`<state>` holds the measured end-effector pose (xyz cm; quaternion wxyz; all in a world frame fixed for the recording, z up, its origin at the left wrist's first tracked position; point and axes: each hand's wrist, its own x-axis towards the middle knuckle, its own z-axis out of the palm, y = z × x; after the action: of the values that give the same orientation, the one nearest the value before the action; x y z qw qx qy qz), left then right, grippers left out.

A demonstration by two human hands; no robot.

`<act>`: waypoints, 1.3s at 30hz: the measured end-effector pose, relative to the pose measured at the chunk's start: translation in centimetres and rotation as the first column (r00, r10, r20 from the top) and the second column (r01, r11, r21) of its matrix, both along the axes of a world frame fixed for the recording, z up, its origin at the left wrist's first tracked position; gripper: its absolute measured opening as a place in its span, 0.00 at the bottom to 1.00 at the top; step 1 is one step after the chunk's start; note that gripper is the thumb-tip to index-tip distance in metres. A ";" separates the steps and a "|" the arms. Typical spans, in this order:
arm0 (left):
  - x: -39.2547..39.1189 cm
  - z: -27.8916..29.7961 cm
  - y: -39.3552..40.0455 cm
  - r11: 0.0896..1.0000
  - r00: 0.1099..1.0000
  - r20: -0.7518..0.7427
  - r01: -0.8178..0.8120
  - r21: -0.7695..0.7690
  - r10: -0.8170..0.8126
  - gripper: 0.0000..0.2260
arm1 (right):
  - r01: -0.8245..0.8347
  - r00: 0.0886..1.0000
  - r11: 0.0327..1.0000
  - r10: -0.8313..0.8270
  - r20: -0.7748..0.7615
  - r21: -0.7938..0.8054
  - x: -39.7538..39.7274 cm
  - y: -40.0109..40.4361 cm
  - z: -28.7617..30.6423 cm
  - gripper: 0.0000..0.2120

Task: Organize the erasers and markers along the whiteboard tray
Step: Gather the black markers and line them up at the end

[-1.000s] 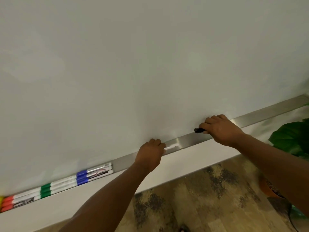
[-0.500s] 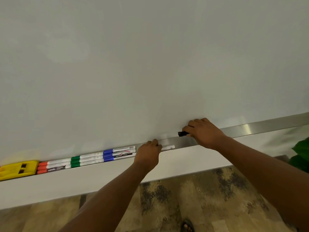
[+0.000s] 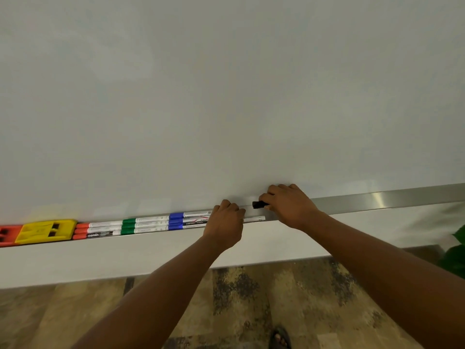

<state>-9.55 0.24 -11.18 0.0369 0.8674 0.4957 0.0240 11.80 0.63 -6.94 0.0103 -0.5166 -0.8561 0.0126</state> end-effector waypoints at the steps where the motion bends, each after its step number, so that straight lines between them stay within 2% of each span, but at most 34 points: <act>1: -0.4 0.2 -0.1 1.000 0.997 0.072 0.009 -0.014 -0.008 0.15 | 0.002 1.000 1.000 -0.002 0.005 -0.004 -0.5 0.0 0.0 0.13; 4: -1.7 1.1 -0.4 0.994 0.963 0.267 0.013 -0.112 0.017 0.19 | -0.007 1.000 1.000 0.007 -0.009 -0.013 -1.9 0.0 -0.2 0.13; 7: -2.8 2.1 -0.5 0.990 0.931 0.356 -0.032 -0.141 0.081 0.24 | -0.026 1.000 1.000 0.026 -0.017 -0.018 -3.3 0.3 -0.7 0.11; 9: -3.5 2.6 -0.5 0.988 0.921 0.376 -0.051 -0.149 0.104 0.23 | -0.041 0.999 0.999 0.041 -0.017 -0.023 -4.1 0.5 -0.9 0.11; 12: -4.1 2.9 -0.4 0.988 0.939 0.341 0.010 -0.154 0.043 0.16 | -0.065 0.997 0.998 0.065 -0.035 -0.012 -5.3 0.7 -1.2 0.11; 15: -4.2 2.9 -0.3 0.995 0.956 0.294 0.025 -0.094 0.004 0.11 | -0.080 0.996 0.997 0.080 -0.027 0.005 -6.2 0.6 -1.2 0.11; 20: -4.8 2.8 0.6 0.999 0.968 0.249 0.012 -0.044 -0.001 0.12 | -0.007 0.999 0.998 0.005 -0.037 -0.058 -6.1 0.1 -2.1 0.15; 23: -5.5 2.7 1.1 0.998 0.977 0.210 -0.012 -0.061 0.025 0.13 | 0.047 0.999 0.994 -0.048 -0.008 -0.102 -5.3 -0.3 -2.8 0.17; 25: -5.6 2.4 1.4 0.996 0.988 0.153 -0.022 -0.086 0.035 0.12 | 0.070 0.997 0.995 -0.071 -0.016 -0.075 -5.0 -0.3 -3.2 0.18; 31: -5.3 1.3 1.3 0.999 1.000 -0.025 -0.016 -0.034 0.015 0.10 | 0.079 0.997 0.996 -0.080 -0.014 -0.044 -5.6 -0.1 -3.8 0.14; 39: -6.0 1.1 1.2 0.999 0.998 -0.054 -0.041 -0.024 0.040 0.09 | 0.056 0.998 0.998 -0.056 -0.004 -0.023 -6.1 0.3 -4.8 0.11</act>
<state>-15.54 1.43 -10.13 0.0339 0.8570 0.5141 -0.0047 5.72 0.90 -11.72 0.0066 -0.5406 -0.8410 0.0233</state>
